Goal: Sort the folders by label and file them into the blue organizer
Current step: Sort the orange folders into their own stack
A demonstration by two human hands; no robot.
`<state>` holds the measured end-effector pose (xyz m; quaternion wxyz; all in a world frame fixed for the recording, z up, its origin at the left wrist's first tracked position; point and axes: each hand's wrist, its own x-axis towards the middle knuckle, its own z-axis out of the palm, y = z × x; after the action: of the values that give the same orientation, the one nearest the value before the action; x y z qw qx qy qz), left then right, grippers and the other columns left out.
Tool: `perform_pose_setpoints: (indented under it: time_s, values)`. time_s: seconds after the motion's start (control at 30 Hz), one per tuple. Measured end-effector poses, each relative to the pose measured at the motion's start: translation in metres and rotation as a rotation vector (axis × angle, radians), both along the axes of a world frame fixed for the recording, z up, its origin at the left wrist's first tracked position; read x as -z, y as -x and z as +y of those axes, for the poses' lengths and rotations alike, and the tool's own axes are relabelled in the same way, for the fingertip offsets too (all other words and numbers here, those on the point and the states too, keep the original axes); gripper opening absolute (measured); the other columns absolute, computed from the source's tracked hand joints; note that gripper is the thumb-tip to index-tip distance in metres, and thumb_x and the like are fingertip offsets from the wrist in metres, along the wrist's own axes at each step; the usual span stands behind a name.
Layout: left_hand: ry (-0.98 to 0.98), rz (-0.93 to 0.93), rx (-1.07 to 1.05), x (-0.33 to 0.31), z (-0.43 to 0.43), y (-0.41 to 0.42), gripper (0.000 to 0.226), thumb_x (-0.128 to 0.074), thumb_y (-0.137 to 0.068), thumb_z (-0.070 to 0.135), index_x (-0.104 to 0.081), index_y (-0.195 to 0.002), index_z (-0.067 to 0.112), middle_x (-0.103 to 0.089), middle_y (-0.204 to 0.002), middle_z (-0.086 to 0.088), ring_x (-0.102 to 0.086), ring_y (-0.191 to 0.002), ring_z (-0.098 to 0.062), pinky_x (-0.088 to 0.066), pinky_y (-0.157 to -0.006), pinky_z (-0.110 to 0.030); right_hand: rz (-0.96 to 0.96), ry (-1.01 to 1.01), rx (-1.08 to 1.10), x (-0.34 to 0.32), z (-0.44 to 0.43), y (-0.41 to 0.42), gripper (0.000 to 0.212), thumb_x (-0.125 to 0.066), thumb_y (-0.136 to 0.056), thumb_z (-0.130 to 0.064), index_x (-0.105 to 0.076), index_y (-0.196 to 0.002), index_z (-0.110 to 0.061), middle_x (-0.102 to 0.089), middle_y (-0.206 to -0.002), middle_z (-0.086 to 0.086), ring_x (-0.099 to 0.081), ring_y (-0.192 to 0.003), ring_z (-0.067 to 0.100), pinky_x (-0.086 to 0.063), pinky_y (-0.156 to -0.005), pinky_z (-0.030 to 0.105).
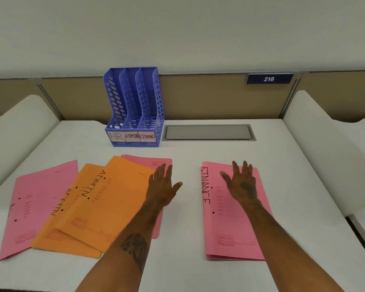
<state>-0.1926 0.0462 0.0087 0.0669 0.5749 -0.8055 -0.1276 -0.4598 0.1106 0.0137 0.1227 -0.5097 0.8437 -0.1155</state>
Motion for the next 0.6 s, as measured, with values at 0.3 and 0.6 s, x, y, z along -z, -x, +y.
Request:
perform_pose_setpoints:
  time_s: [0.3,0.6]
  values:
    - [0.174,-0.214,-0.007,-0.016,-0.018,-0.141,0.083,-0.015,-0.094,0.069,0.009,-0.157,0.022,0.019,-0.164,-0.007,0.019,-0.151,-0.026,0.009,-0.118,-0.053,0.122,0.097,-0.196,-0.016,-0.040,-0.127,0.083,-0.009,-0.085,-0.072,-0.006,-0.155,-0.027,0.008,-0.162,0.015,0.010,-0.148,0.035,-0.011,-0.117,0.058]
    - [0.185,-0.250,0.045,-0.009,-0.055,-0.282,0.080,-0.013,-0.094,0.069,0.023,-0.151,0.025,0.029,-0.159,-0.004,0.024,-0.149,-0.025,0.008,-0.120,-0.053,0.156,0.080,-0.183,-0.002,-0.065,-0.267,0.089,0.004,-0.082,-0.076,-0.003,-0.155,-0.025,0.005,-0.161,0.018,0.006,-0.148,0.036,-0.013,-0.115,0.058]
